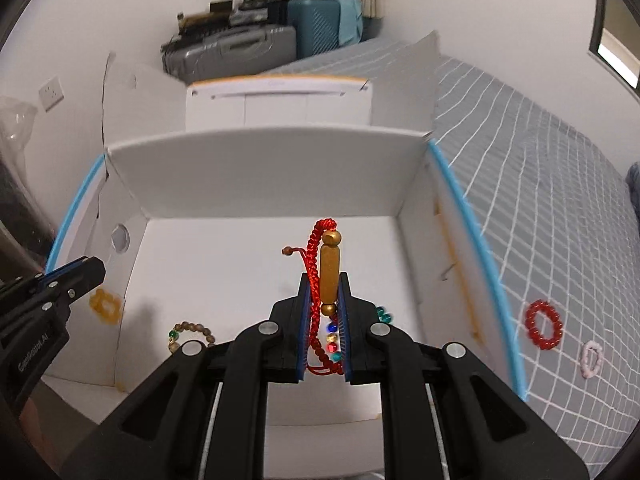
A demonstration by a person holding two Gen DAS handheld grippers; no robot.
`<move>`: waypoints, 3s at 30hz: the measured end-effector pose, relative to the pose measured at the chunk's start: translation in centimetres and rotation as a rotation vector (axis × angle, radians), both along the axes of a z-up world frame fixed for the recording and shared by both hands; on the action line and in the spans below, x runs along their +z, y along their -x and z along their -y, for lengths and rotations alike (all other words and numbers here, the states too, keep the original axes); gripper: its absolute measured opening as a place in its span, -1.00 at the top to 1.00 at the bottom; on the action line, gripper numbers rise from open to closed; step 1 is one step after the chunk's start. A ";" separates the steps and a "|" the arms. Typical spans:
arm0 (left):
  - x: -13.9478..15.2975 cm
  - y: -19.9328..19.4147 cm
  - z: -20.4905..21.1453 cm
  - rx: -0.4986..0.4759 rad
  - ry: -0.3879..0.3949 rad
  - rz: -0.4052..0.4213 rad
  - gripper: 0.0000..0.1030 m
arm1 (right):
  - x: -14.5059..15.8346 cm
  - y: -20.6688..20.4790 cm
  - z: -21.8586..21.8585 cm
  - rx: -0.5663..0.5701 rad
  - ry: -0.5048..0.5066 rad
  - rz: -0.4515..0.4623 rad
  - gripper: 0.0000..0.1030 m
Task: Organize jewelry
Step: 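Carry both bracelets into the white box and open both tools, then move both tools back from the box to the bed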
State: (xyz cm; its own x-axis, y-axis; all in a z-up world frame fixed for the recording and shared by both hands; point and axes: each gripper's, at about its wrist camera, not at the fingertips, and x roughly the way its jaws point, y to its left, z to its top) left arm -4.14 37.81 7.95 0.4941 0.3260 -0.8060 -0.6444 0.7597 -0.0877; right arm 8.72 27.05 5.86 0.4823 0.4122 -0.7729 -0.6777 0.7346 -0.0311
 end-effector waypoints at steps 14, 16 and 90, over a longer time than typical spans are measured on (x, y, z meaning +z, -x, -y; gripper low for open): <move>-2.3 -0.7 -1.0 -0.004 0.039 -0.064 0.82 | -2.5 -0.1 -1.1 -0.023 0.099 -0.087 0.77; -2.3 -0.8 -1.2 -0.002 0.033 -0.068 0.81 | -2.6 -0.1 -1.1 -0.016 0.099 -0.084 0.74; -5.7 -6.9 36.7 -0.661 -0.041 -0.005 -0.89 | -5.6 5.0 48.0 -0.648 -0.040 0.025 -0.86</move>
State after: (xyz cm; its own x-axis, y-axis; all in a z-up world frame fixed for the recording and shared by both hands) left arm 2.77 1.11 2.29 0.5970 -0.0137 -0.8021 -0.0417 0.9980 -0.0481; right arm 3.73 -20.97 0.27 0.6606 0.0596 -0.7484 -0.0961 0.9954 -0.0055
